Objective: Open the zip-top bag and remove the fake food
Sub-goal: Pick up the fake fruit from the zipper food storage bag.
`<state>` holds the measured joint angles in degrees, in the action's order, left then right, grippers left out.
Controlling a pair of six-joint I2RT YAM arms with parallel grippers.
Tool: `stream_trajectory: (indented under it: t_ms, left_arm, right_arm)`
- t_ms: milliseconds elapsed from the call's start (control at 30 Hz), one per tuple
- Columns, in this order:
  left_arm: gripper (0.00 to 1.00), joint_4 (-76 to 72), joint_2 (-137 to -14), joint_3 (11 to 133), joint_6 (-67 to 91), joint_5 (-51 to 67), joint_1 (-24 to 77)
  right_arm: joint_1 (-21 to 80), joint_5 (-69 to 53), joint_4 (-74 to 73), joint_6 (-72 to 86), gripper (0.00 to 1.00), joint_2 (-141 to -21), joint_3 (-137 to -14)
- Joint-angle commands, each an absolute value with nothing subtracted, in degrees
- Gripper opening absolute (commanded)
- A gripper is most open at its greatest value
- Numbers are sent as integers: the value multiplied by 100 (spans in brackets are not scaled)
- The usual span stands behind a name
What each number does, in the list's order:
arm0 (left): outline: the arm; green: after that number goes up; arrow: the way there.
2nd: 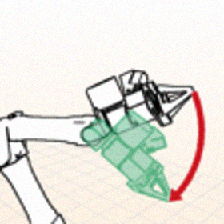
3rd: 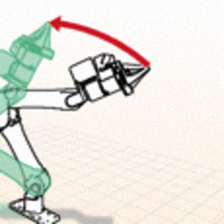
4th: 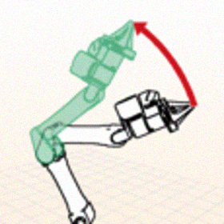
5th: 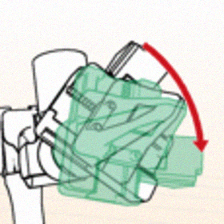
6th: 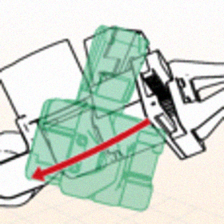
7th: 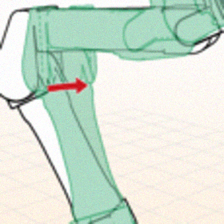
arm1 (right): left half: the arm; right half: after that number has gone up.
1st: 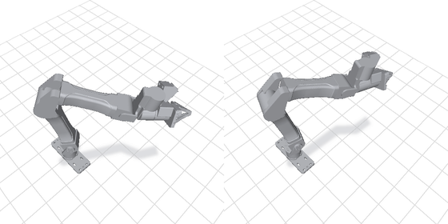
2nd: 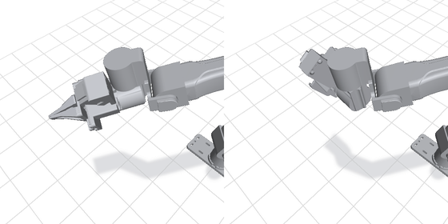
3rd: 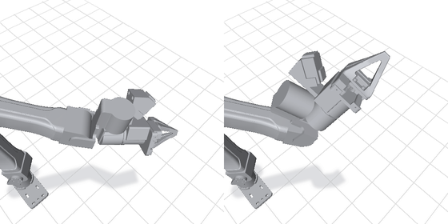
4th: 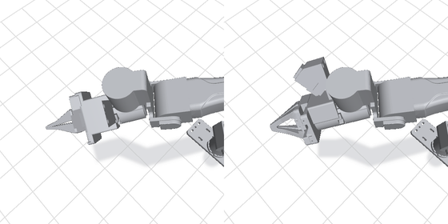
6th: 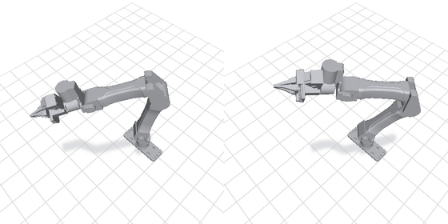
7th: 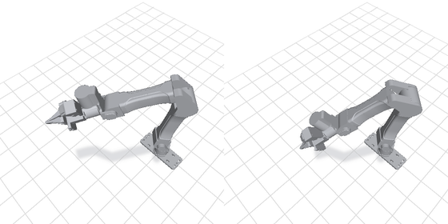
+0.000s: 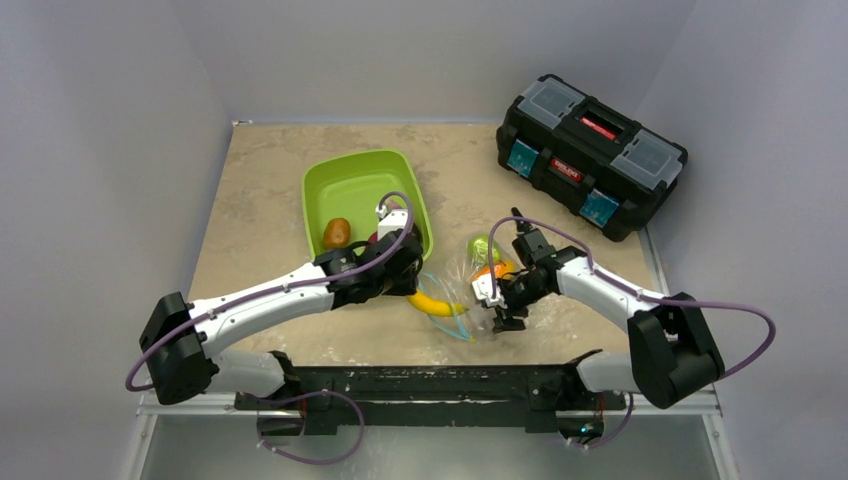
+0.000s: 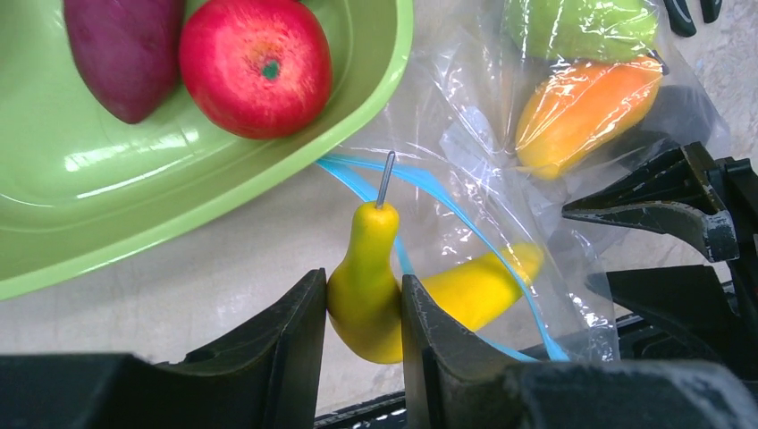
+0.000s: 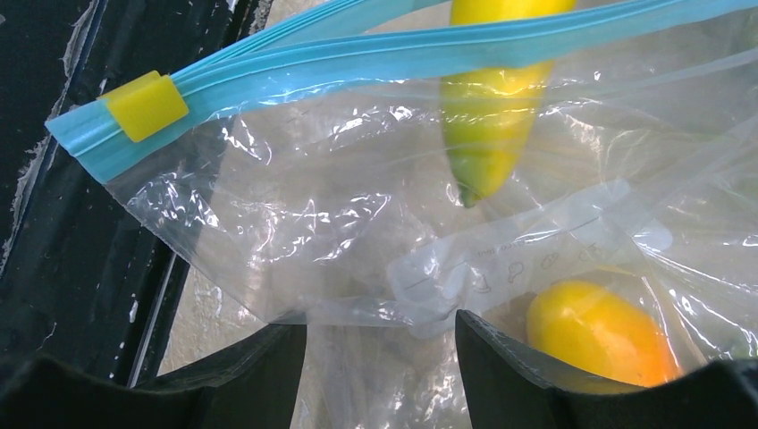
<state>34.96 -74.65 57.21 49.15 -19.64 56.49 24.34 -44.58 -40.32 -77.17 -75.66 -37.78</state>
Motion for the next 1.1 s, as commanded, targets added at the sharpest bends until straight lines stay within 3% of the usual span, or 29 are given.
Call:
stream_trajectory:
  t_ms: [0,600,1067]
  left_arm:
    - [0,3657,-7154,6056,4183,-2305,5497]
    - [0,4259,-6761,6689,1924,-2592,5014]
    - [0,4076,-6630,6873,1079,-2465,4271]
  right_arm:
    - [2392,-4676,-4174,-7831,60,-7435,-3885]
    - [2331,-4643,-4170,-7849,60,-7470,-3880]
    - [2329,-4614,-4165,-7854,60,-7559,-3885]
